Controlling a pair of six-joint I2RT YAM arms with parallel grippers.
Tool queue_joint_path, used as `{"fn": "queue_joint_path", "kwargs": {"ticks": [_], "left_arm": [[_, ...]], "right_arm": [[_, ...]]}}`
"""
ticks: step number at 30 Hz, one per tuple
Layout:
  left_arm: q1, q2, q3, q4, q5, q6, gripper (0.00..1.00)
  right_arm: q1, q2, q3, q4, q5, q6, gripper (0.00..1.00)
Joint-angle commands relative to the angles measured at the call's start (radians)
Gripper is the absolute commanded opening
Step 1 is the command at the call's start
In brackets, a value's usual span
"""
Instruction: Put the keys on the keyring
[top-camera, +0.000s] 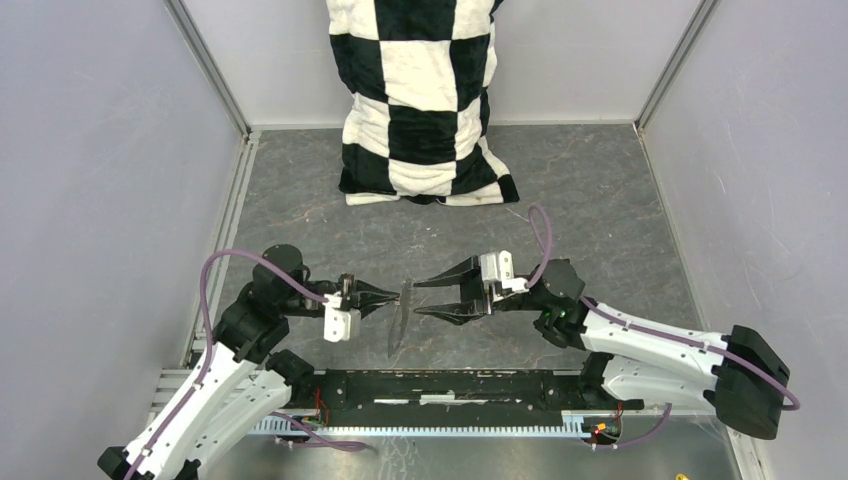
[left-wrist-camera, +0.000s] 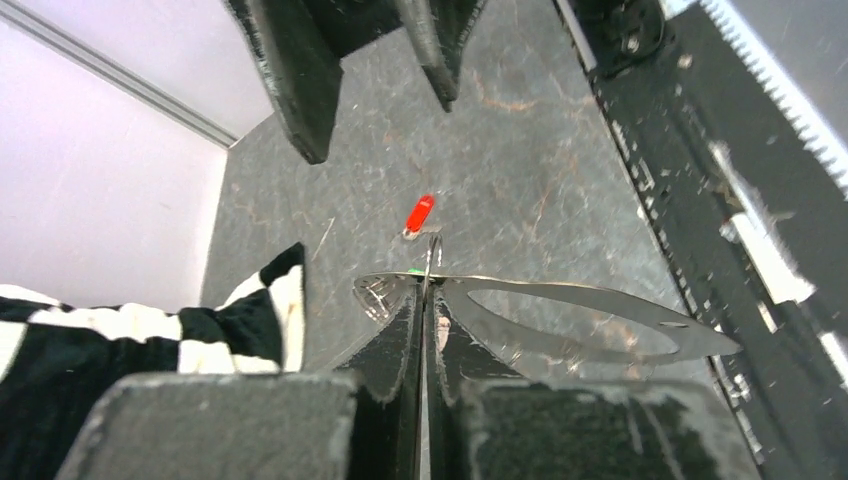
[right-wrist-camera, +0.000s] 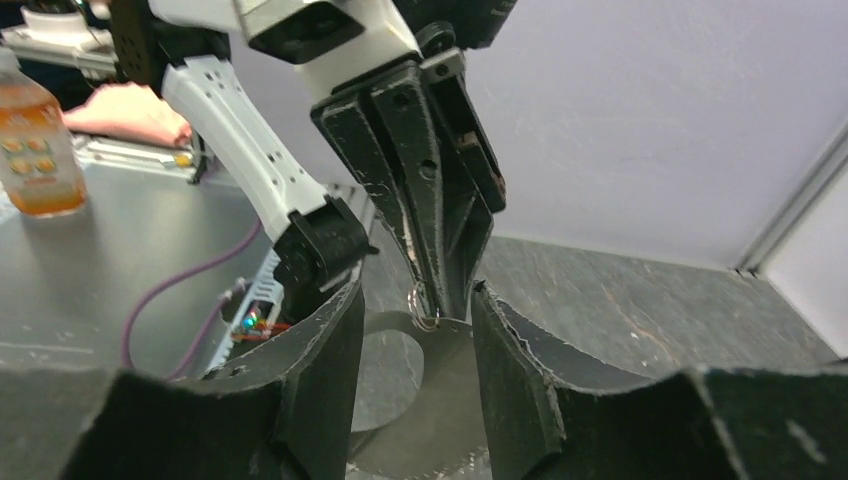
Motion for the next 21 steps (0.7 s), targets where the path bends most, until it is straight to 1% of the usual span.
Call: {"fn": "queue_joint_path", "kwargs": {"ticks": [1, 4, 6, 8, 11, 12, 13, 15, 17, 18, 21], "left_arm": [[0.0, -0.033, 0.016, -0.111, -0.029, 0.334, 0.02], [0.0, -0.054, -0.009, -0.112, -0.039, 0.384, 0.02], [-0.001, -0.043, -0.005, -0.113, -0.045, 0.338, 0.02], [0.0, -0.016, 0.012, -0.114, -0.051, 0.234, 0.02], [0.0, 0.025, 0.039, -0.114, -0.073, 0.044, 0.02], [0.0, 0.035, 0.042, -0.114, -0.083, -0.015, 0.02], [0.0, 0.043, 0.044, -0.114, -0.092, -0.078, 0.02], [0.0, 0.044, 0.042, -0.114, -0.119, -0.132, 0.02], [-0.001, 0.042, 0.041, -0.114, -0.142, -0.175, 0.02], [0.0, 0.043, 0.04, -0.115, -0.154, -0.203, 0.02], [0.0, 0.065, 0.052, -0.128, -0.185, -0.258, 0.02]], "right_arm": [[0.003, -0.051, 0.069, -0.277, 0.051, -0.174, 0.5], [-0.001, -0.077, 0.079, -0.376, 0.146, -0.211, 0.51], [-0.011, -0.081, 0.086, -0.445, 0.251, -0.201, 0.53], [-0.021, -0.072, 0.099, -0.51, 0.371, -0.167, 0.58], [-0.045, -0.057, 0.112, -0.617, 0.511, -0.089, 0.63], [-0.051, -0.051, 0.113, -0.648, 0.564, -0.039, 0.64], [-0.064, -0.041, 0.113, -0.684, 0.595, -0.006, 0.64], [-0.082, -0.023, 0.107, -0.751, 0.691, 0.056, 0.59], [-0.104, -0.008, 0.088, -0.793, 0.752, 0.093, 0.58], [-0.117, -0.005, 0.067, -0.798, 0.782, 0.111, 0.57], [-0.161, -0.012, -0.005, -0.737, 0.766, 0.167, 0.56]]}}
